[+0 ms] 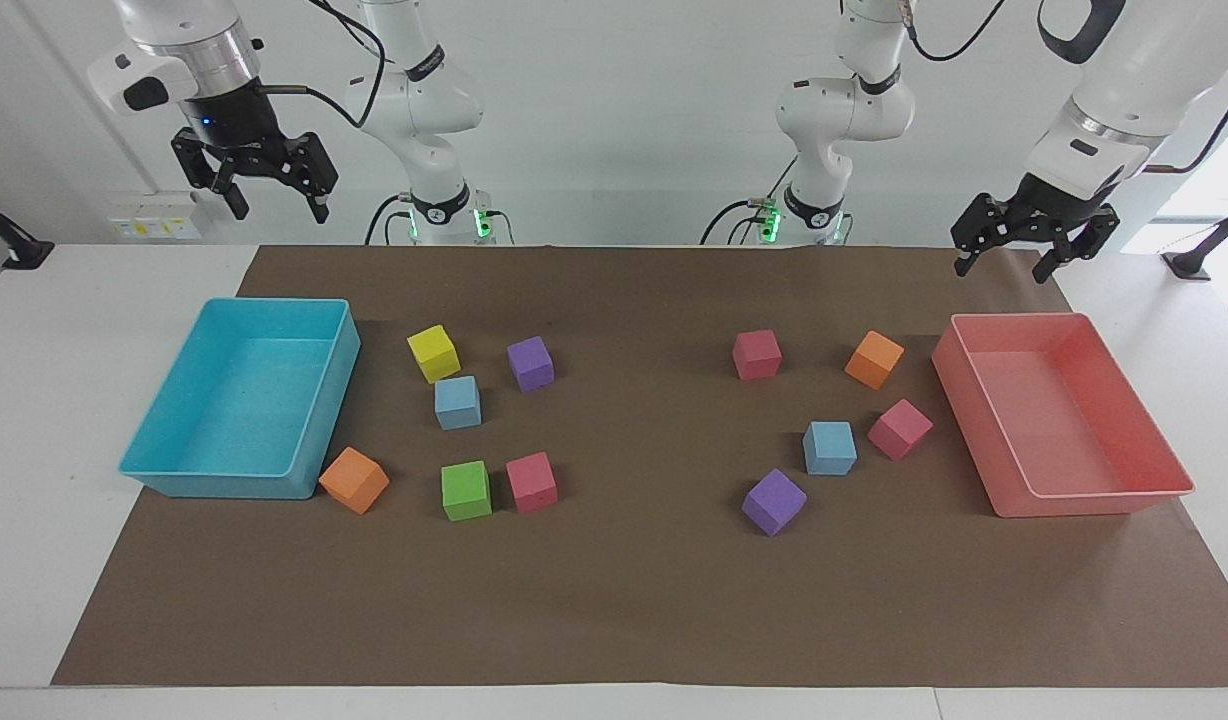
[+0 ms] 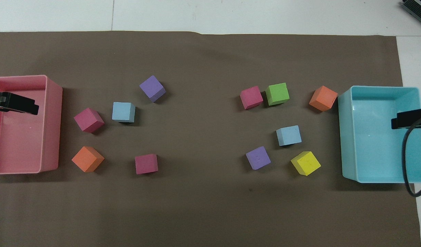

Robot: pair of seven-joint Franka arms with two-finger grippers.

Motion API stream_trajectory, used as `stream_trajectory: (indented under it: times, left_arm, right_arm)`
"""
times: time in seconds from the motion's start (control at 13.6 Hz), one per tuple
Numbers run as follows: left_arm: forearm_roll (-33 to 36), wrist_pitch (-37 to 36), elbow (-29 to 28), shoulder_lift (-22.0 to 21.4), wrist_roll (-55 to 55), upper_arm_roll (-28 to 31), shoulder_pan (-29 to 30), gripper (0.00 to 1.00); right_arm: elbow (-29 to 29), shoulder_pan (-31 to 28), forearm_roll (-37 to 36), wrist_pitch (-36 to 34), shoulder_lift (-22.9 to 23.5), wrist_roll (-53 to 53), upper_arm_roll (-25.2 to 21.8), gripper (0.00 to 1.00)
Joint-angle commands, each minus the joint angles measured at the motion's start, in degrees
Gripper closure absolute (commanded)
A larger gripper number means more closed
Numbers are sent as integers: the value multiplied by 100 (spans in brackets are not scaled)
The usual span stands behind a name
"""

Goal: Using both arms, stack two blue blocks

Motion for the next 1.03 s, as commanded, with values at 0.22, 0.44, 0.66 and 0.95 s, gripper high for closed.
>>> stream_trajectory:
  times: [0.22,0.44,0.66,0.95]
  left_arm:
    - [-32,-225,136,25,53,-34,102,0]
    - [-32,-243,-30,-80,79,-42,198,0]
    - [-32,-190,-374,-282,71,-34,216,0]
    - [-32,-190,-374,-282,53,-34,208,0]
  right_arm:
    - [-8,-80,217,2,7,-127,6,0]
    - [-8,-80,191,2,-2,-127,6,0]
    - [-17,-80,182,2,-2,-118,6,0]
    - [-26,-72,182,19,-11,-118,15,0]
